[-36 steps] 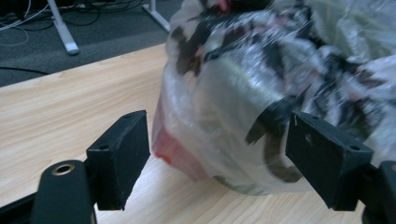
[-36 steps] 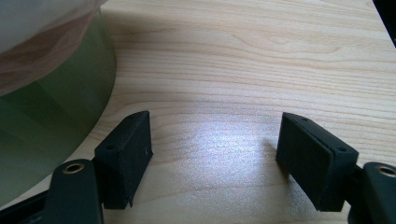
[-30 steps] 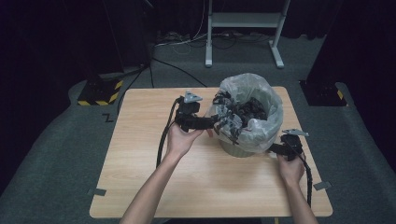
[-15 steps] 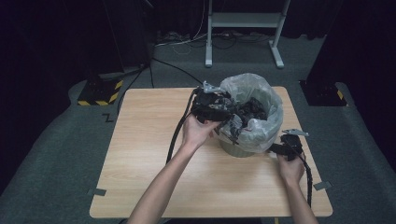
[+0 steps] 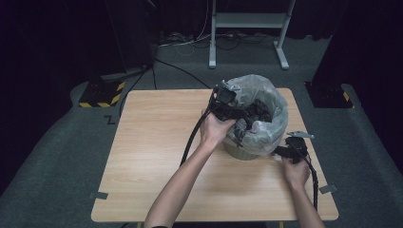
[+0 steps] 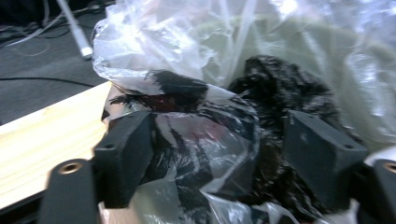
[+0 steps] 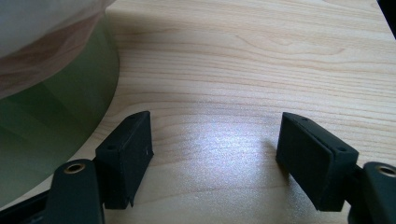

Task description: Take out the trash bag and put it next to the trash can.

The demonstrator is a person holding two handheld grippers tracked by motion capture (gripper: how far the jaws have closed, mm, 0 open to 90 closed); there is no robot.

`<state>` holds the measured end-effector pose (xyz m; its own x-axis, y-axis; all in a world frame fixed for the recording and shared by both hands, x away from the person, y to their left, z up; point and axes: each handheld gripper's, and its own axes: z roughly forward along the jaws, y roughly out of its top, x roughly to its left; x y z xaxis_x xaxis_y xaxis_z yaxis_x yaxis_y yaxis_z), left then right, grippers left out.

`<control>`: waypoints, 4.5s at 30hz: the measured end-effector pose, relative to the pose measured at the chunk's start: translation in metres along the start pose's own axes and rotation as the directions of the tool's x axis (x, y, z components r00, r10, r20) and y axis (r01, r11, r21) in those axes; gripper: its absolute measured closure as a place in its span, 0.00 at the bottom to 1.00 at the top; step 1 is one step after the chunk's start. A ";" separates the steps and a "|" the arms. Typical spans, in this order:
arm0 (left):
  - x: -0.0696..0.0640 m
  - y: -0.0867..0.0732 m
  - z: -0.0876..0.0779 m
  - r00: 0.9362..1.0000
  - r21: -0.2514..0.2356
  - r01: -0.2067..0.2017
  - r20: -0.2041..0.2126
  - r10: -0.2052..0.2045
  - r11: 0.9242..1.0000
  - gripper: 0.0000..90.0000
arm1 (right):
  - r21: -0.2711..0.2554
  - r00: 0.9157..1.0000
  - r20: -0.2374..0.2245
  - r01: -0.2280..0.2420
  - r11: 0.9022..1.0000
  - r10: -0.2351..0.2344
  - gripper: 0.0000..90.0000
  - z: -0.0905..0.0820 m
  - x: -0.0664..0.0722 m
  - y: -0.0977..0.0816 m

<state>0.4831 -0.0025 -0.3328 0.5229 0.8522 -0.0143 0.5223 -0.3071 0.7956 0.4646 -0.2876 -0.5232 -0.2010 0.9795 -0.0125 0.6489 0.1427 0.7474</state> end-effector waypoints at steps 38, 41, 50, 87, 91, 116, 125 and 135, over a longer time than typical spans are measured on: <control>0.016 -0.018 -0.016 0.996 -0.068 -0.062 0.055 0.066 0.996 0.99 | -0.040 0.977 -0.213 -0.030 0.999 0.021 0.30 -0.052 -0.031 0.027; 0.019 -0.020 -0.019 0.996 -0.079 -0.041 0.073 0.047 0.996 0.99 | -0.074 0.965 -0.261 -0.049 0.996 0.028 0.32 -0.071 -0.036 0.043; 0.027 -0.025 -0.022 0.996 -0.090 -0.023 0.087 0.031 0.996 0.99 | -0.157 0.947 -0.322 -0.069 0.985 0.015 0.39 -0.104 -0.038 0.090; 0.028 -0.021 -0.021 0.987 -0.106 0.040 0.159 -0.023 0.994 0.99 | -0.024 0.936 -0.245 0.253 0.967 -0.251 0.99 -0.093 0.036 0.198; 0.024 -0.018 -0.020 0.986 -0.111 0.038 0.167 -0.019 0.993 0.99 | -0.037 0.924 -0.289 0.252 0.967 -0.252 0.99 -0.097 0.043 0.201; 0.010 -0.017 -0.012 0.979 -0.133 0.007 0.203 0.021 0.991 0.96 | -0.091 0.835 -0.483 0.251 0.964 -0.263 0.99 -0.103 0.104 0.215; 0.012 -0.017 -0.010 0.974 -0.143 0.024 0.225 0.009 0.989 0.83 | -0.093 0.826 -0.514 0.213 0.973 -0.230 0.99 -0.099 0.113 0.217; 0.006 -0.016 -0.001 0.971 -0.145 0.047 0.238 -0.011 0.988 0.54 | -0.091 0.814 -0.536 0.209 0.974 -0.224 0.99 -0.097 0.116 0.214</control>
<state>0.4773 0.0083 -0.3445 0.6625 0.7302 -0.1671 0.4431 -0.2022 0.8734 0.5092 -0.1571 -0.3001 -0.7026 0.6889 0.1783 0.5233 0.3305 0.7854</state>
